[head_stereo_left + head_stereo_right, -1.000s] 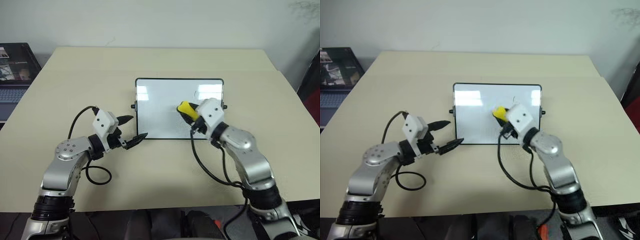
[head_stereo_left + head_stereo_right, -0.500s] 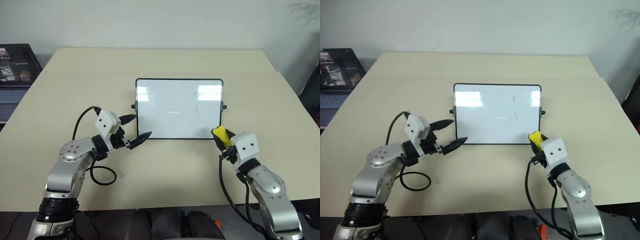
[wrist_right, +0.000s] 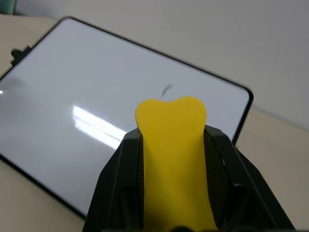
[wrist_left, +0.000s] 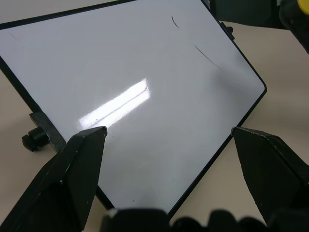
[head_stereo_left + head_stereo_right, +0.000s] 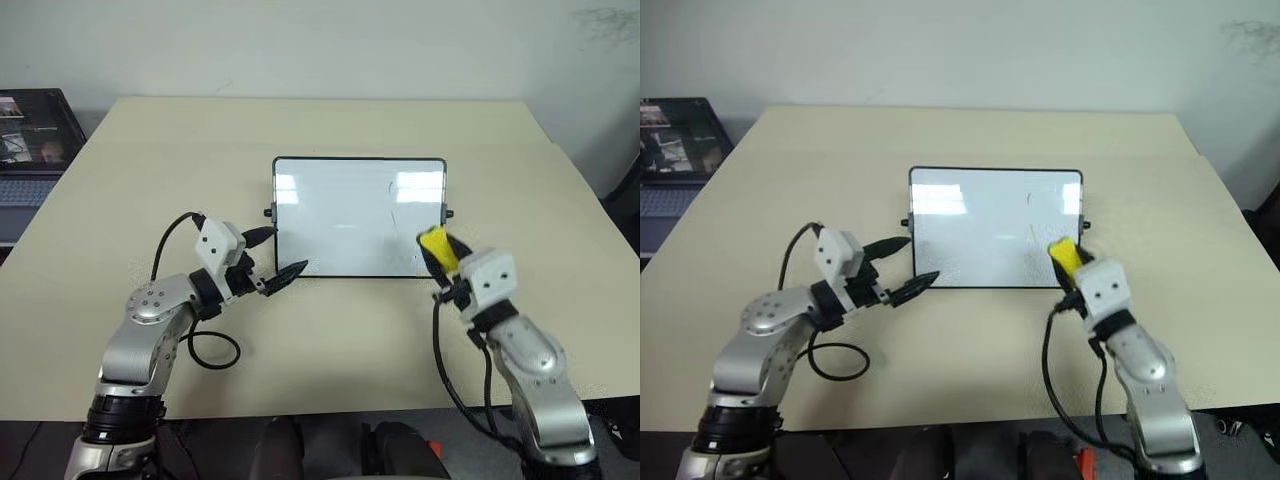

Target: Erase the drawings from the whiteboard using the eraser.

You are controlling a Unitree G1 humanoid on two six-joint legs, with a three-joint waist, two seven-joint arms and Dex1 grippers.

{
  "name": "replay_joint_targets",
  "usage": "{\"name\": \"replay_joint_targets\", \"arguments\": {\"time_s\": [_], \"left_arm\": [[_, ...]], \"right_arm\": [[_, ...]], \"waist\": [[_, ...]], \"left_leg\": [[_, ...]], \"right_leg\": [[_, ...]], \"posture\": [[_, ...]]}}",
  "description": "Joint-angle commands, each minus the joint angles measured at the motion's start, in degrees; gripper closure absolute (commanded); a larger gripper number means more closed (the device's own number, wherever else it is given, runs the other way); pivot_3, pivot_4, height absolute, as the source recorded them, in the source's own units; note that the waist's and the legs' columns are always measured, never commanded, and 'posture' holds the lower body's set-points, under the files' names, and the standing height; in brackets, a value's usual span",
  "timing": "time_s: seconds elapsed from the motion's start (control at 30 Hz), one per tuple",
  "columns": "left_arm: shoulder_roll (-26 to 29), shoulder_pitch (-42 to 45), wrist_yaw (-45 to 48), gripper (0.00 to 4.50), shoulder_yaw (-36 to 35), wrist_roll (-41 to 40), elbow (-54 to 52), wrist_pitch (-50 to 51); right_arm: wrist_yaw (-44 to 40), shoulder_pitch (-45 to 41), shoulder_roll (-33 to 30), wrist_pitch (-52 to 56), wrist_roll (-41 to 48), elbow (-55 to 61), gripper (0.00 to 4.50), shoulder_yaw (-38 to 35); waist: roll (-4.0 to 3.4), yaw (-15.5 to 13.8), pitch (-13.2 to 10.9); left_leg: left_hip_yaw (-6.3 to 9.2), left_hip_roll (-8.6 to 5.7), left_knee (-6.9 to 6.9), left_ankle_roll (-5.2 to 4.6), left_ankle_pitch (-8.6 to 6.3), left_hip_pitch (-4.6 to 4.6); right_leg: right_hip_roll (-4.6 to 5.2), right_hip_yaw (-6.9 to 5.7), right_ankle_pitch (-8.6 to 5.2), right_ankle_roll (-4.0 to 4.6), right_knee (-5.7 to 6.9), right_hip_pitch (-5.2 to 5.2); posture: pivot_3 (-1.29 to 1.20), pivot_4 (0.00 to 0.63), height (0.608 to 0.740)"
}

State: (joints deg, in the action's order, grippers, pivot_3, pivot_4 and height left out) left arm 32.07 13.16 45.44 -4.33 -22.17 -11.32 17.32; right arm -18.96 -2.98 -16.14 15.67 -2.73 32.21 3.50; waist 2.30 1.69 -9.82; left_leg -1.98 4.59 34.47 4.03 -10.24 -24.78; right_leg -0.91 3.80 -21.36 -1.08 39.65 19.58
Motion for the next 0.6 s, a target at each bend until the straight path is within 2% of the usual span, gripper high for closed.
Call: {"name": "replay_joint_targets", "arguments": {"time_s": [0.03,0.33,0.6], "left_arm": [[-0.28,0.21,-0.38,0.00,0.80,0.03,-3.49,-0.42],[-0.61,2.60,-0.24,0.00,2.32,0.34,-3.27,-0.50],[-0.79,2.15,-0.50,0.00,2.42,0.55,-3.47,-0.47]], "right_arm": [[-1.87,-6.80,-2.04,-0.51,-0.07,-4.85,3.22,0.12],[-1.28,-27.15,-1.03,-0.82,-2.47,-24.22,3.22,2.68],[0.15,-37.93,0.55,-3.15,-5.23,-38.79,3.22,4.94]], "waist": [[-0.01,0.00,-0.01],[-0.02,0.09,-0.01],[-0.03,0.12,-0.02]], "left_leg": [[-0.01,-0.01,0.03,0.00,0.00,0.00],[-0.01,0.00,0.31,-0.02,0.00,0.00],[0.00,0.02,0.33,-0.02,0.00,0.00]], "right_leg": [[0.00,0.02,0.00,0.00,0.00,-0.01],[-0.01,0.05,0.01,0.01,0.28,0.00],[0.00,0.12,0.01,0.01,0.26,0.03]], "posture": [[0.00,0.150,0.740],[0.00,0.150,0.740],[0.00,0.150,0.740]]}}
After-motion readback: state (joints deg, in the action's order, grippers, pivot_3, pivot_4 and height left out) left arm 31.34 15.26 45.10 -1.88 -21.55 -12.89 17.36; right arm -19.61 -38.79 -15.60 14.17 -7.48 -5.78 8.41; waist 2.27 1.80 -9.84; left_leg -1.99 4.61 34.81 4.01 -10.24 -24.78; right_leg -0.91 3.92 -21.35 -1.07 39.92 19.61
